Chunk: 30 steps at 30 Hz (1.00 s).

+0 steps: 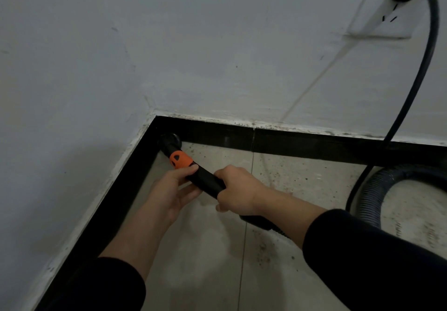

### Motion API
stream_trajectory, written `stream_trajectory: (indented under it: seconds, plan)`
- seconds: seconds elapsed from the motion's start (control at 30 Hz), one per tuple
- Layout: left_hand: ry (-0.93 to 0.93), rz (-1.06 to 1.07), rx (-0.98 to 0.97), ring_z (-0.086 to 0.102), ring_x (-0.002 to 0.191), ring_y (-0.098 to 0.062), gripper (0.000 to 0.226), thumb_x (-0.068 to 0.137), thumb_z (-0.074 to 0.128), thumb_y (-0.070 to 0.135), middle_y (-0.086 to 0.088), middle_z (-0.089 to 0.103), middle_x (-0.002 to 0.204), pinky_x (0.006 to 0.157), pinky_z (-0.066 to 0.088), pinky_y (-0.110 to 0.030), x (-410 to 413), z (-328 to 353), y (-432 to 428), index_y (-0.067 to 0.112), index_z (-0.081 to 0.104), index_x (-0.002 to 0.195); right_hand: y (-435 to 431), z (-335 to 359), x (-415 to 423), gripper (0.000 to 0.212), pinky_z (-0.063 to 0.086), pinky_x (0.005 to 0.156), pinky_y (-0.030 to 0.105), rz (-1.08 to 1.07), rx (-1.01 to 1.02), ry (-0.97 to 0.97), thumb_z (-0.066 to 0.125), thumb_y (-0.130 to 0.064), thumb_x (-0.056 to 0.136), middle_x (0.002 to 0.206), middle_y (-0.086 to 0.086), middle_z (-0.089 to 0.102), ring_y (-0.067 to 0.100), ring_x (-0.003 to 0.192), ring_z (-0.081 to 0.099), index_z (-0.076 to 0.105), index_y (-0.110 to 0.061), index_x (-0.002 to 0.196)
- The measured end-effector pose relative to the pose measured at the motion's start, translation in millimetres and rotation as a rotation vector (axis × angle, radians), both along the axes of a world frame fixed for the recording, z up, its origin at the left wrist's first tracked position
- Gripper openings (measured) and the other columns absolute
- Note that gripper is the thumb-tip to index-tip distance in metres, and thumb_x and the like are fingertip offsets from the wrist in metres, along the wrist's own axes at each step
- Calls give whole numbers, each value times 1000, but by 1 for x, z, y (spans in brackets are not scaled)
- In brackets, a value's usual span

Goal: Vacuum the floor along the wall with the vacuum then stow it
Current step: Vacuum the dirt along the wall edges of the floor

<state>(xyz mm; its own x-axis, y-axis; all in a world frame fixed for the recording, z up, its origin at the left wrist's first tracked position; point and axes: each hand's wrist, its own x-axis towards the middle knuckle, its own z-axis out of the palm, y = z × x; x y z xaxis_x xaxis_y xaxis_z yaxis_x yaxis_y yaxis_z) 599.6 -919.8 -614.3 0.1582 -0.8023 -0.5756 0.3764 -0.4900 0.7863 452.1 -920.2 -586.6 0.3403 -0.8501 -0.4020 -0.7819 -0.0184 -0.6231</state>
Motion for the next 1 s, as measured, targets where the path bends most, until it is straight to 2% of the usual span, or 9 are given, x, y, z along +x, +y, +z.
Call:
stream_trajectory:
  seconds: [0.13, 0.53, 0.67, 0.8, 0.93, 1.0]
  plan:
    - [4, -22, -5, 70, 89, -27, 16, 85, 68, 8, -15, 67, 106, 66, 58, -29, -1, 2, 4, 8, 62, 99, 5, 1, 0, 31, 57, 78, 38, -14, -8, 17, 68, -12, 81, 94, 7, 62, 22, 84, 63, 58, -12, 111]
    - [22, -99, 11, 68, 86, -25, 15, 86, 67, 10, -13, 66, 104, 55, 57, -23, -23, 9, 17, 8, 61, 99, 22, 6, -17, 27, 47, 58, 26, -74, 22, 47, 67, -11, 82, 86, 4, 59, 17, 72, 58, 57, -12, 107]
    - [18, -125, 15, 68, 88, -27, 15, 86, 66, 10, -14, 65, 106, 57, 57, -25, -30, 11, 19, 9, 61, 100, 26, 8, -24, 27, 50, 61, 27, -91, 27, 53, 67, -12, 81, 85, 4, 59, 17, 73, 59, 57, -12, 106]
    - [26, -138, 29, 68, 88, -28, 26, 85, 68, 11, -16, 64, 109, 54, 56, -24, -36, 11, 21, 4, 61, 109, 33, 10, -32, 27, 51, 62, 28, -108, 39, 54, 67, -12, 82, 85, 4, 59, 16, 72, 59, 57, -12, 107]
    - [50, -150, 49, 70, 85, -27, 27, 83, 69, 9, -18, 63, 112, 54, 56, -25, -45, 12, 24, 1, 61, 108, 41, 14, -41, 25, 55, 66, 32, -129, 48, 68, 66, -11, 81, 88, 6, 61, 19, 75, 62, 57, -12, 104]
    - [59, -154, 56, 70, 86, -27, 28, 83, 70, 8, -19, 63, 114, 55, 57, -25, -50, 13, 25, 1, 61, 108, 45, 16, -45, 24, 53, 61, 30, -140, 49, 69, 65, -10, 80, 87, 6, 60, 18, 72, 61, 57, -11, 103]
